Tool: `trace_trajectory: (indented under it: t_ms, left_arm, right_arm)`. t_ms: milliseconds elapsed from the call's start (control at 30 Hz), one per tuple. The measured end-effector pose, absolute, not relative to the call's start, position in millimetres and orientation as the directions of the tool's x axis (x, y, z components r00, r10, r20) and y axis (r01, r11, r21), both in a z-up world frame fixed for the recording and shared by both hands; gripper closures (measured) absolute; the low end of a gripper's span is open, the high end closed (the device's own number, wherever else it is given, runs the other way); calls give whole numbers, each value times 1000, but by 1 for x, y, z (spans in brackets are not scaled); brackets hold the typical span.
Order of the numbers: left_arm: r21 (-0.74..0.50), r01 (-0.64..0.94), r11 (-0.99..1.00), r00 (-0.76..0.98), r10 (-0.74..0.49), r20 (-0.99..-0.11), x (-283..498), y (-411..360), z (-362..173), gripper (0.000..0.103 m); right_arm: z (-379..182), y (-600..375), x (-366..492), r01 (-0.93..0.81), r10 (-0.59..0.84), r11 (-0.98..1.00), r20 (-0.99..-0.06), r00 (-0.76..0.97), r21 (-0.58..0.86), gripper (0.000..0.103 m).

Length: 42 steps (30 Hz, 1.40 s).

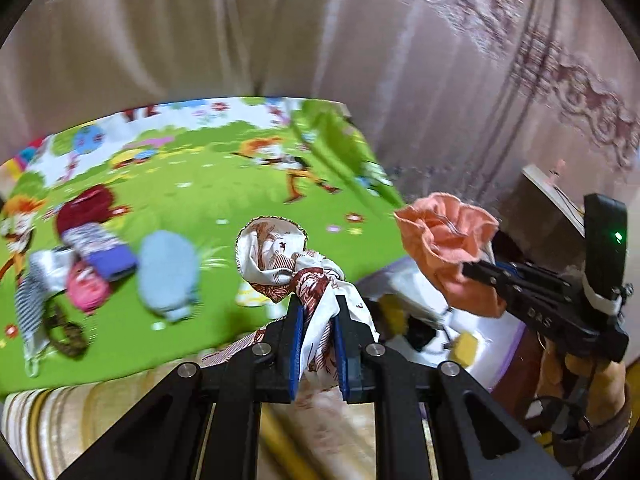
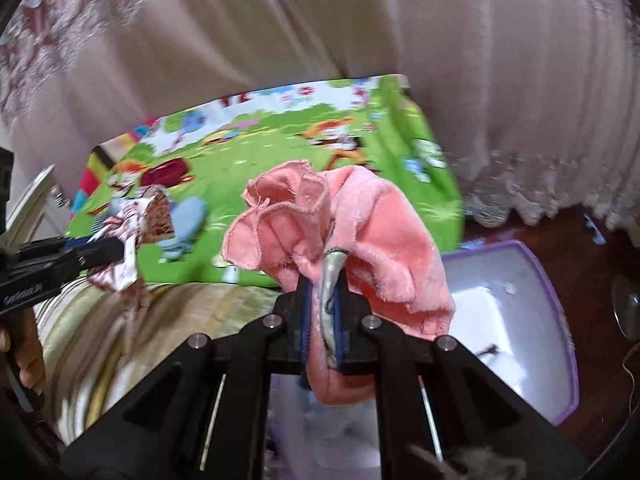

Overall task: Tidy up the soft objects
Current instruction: 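Carry the white cloth and pink towel over the white box and open both tools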

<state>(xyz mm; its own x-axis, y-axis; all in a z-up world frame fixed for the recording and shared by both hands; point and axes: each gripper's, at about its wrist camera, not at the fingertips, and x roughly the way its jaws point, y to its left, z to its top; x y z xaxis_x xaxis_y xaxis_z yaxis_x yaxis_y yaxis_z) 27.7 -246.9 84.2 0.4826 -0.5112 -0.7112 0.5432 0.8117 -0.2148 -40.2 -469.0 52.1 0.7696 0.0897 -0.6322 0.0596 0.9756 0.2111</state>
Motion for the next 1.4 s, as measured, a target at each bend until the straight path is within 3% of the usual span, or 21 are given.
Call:
trace_trajectory:
  t_ms: [500, 567, 633, 733, 1100, 1300, 1400]
  left_arm:
    - [-267, 678, 685, 333, -610, -719, 8, -336, 71, 87]
    - [-266, 677, 687, 332, -606, -723, 11, -341, 70, 83]
    - [-253, 676, 692, 332, -592, -734, 14, -346, 68, 63]
    - [-242, 667, 704, 355, -587, -728, 16, -344, 68, 44]
    - [-218, 637, 739, 414, -567, -712, 19, -327, 78, 43]
    - [-157, 629, 761, 501, -551, -667, 15, -314, 94, 21]
    - [-114, 613, 782, 547, -524, -653, 15, -307, 100, 20]
  right_arm:
    - [35, -543, -72, 296, -111, 939, -662, 741, 174, 90]
    - [34, -546, -73, 309, -124, 936, -662, 739, 171, 88]
    - [34, -550, -75, 322, -135, 931, -660, 739, 171, 88]
    - [32, -553, -75, 335, -139, 925, -663, 736, 177, 83]
    - [33, -553, -74, 329, -130, 926, -661, 739, 187, 51]
    - [40, -555, -77, 348, -157, 922, -654, 740, 171, 42]
    - [44, -555, -79, 358, -174, 920, -650, 740, 160, 37]
